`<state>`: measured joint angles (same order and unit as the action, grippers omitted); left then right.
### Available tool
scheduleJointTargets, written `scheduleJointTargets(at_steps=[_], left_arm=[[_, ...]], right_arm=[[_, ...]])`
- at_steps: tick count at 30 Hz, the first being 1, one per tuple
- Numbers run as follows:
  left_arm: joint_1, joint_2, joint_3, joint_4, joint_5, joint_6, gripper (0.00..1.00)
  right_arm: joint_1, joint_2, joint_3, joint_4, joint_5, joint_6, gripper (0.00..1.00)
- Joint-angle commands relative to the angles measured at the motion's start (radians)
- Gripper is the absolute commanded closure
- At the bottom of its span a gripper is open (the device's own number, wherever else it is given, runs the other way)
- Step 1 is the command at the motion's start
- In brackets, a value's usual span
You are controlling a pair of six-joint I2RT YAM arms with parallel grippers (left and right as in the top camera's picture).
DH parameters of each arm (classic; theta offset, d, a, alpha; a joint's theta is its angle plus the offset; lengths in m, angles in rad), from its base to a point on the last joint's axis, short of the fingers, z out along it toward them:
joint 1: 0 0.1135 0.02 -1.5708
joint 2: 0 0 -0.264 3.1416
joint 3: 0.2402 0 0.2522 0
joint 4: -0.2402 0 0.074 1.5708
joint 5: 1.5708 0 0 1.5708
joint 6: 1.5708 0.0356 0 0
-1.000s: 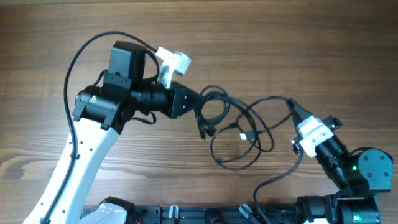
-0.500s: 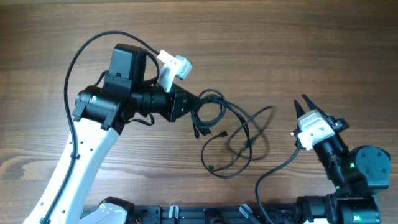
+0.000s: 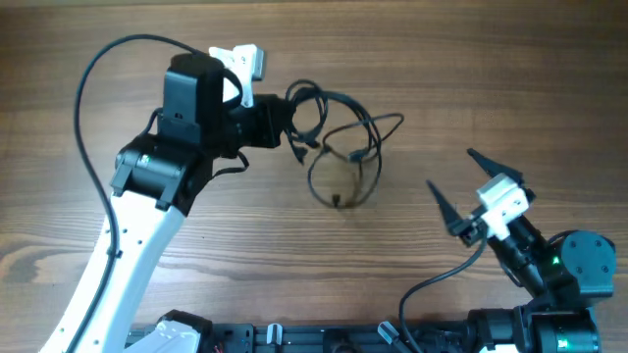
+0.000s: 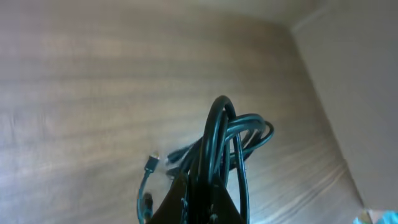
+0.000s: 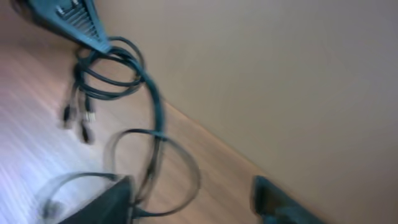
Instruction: Untangle cables
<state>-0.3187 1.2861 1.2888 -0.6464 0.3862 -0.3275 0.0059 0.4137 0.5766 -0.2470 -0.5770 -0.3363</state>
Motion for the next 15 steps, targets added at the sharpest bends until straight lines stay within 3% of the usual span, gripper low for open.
scheduleJointTargets(at_steps=[1, 3, 5, 8, 15], left_arm=[[0.002, -0.085, 0.013, 0.074, -0.002, -0.017, 0.96], [0.002, -0.1, 0.013, 0.098, -0.002, -0.016, 0.96], [-0.002, -0.116, 0.013, 0.121, 0.014, -0.007, 0.96], [-0.026, -0.121, 0.013, 0.151, 0.098, 0.029, 0.96], [-0.125, -0.121, 0.013, 0.238, 0.118, 0.089, 0.96]], right_arm=[[0.004, 0.003, 0.004, 0.005, -0.053, 0.369, 0.0], [0.004, 0.003, 0.004, 0.014, -0.053, 0.53, 0.0], [0.004, 0.008, 0.004, 0.023, -0.053, 0.821, 0.0], [0.004, 0.021, 0.004, 0.023, -0.053, 1.099, 0.0], [0.004, 0.1, 0.004, 0.045, -0.053, 1.394, 0.0]])
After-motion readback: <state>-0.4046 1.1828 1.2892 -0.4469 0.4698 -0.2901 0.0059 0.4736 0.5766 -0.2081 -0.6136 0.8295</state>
